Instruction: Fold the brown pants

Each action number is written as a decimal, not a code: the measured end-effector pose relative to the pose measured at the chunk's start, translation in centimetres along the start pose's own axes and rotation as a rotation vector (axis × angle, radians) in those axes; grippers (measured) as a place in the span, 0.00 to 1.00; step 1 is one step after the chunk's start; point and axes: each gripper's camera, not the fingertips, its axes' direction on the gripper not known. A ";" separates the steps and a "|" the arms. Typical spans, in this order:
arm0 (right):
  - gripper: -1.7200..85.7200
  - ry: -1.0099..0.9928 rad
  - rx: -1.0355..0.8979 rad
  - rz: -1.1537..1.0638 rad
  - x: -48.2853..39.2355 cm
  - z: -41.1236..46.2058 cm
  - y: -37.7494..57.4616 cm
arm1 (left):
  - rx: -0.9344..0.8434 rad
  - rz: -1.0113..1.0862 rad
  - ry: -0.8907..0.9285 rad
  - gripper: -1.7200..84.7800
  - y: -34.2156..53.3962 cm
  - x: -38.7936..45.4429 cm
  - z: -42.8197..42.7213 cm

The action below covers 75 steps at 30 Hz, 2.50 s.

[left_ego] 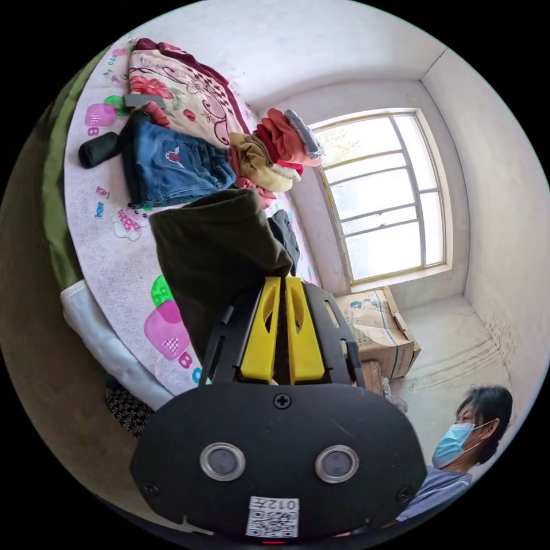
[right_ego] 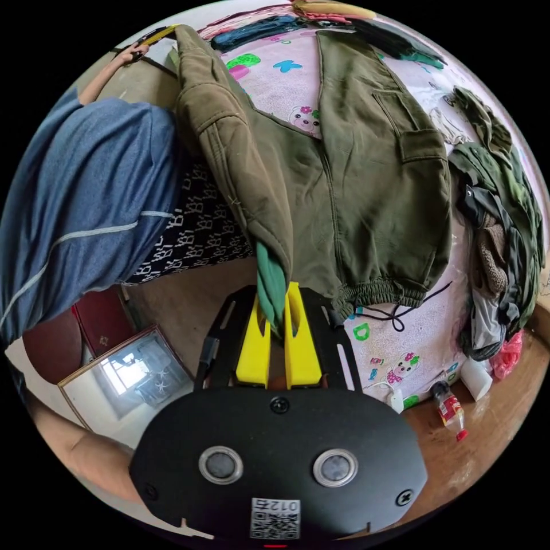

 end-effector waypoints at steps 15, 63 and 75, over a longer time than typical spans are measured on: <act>0.07 -0.249 0.071 0.286 35.9 0.4 -2.6 | -0.285 0.058 -0.168 0.02 -15.1 10.5 44.7; 0.09 -0.092 0.405 1.050 31.3 0.9 4.0 | -0.869 1.478 -0.631 0.07 -16.3 3.4 94.6; 0.10 0.256 0.089 0.882 30.9 -7.1 -2.7 | -1.125 1.285 -0.768 0.02 -16.8 10.0 96.5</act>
